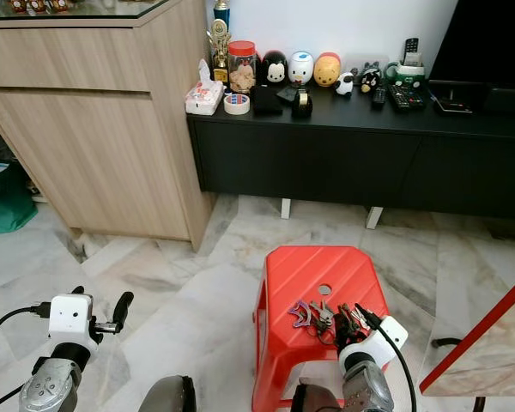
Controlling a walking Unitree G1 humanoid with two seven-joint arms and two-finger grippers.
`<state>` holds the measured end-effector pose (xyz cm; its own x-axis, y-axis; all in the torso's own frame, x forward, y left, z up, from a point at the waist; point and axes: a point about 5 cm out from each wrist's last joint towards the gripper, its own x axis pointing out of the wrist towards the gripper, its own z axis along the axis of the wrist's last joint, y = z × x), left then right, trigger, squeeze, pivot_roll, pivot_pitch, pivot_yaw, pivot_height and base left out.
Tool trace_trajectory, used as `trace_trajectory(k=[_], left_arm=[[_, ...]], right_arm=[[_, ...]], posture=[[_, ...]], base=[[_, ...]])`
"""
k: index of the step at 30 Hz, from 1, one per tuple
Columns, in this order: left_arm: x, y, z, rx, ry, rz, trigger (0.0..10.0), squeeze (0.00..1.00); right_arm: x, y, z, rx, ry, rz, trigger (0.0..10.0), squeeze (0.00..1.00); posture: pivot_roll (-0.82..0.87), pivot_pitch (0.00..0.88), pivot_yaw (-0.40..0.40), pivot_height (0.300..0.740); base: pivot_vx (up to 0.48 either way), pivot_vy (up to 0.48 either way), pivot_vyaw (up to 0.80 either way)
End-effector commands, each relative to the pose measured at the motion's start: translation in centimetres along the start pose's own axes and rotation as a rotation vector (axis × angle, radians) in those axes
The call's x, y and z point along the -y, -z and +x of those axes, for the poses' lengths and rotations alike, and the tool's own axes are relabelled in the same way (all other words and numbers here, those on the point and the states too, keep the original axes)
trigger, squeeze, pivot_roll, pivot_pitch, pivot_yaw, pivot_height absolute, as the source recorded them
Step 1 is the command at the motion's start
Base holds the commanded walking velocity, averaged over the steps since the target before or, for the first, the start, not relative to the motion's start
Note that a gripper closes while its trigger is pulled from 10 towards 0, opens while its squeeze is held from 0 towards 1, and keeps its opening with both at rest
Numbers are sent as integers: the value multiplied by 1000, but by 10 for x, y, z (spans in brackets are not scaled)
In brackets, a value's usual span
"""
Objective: Hang keys on a hook
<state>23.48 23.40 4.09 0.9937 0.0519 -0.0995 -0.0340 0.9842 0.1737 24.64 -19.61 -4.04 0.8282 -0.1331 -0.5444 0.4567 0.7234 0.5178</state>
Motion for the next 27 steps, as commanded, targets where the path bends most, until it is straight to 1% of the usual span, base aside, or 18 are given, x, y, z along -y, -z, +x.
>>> trace_trajectory(k=[1, 8, 16, 21, 27], left_arm=[[-1, -1, -1, -9, 18, 15, 10000, 0], [-2, -2, -1, -6, 20, 22, 10000, 0], [-5, -1, -4, -12, 21, 33, 10000, 0], [-6, -3, -5, -13, 24, 39, 10000, 0], [-7, -2, -9, -18, 30, 47, 10000, 0]], right_arm=[[0, 4, -1, -10, 12, 6, 10000, 0], [-2, 6, 0, -16, 18, 7, 10000, 0], [-8, 1, 3, 7, 28, 26, 10000, 0], [-5, -2, 3, 20, 54, 44, 10000, 0], [-2, -1, 1, 20, 70, 45, 10000, 0]], posture=[[104, 0, -6, 610], [109, 0, -2, 610], [120, 0, 5, 610], [130, 0, 8, 610], [128, 0, 17, 610]], base=[[0, 0, 0], [0, 0, 0], [0, 0, 0], [0, 0, 0], [0, 0, 0]])
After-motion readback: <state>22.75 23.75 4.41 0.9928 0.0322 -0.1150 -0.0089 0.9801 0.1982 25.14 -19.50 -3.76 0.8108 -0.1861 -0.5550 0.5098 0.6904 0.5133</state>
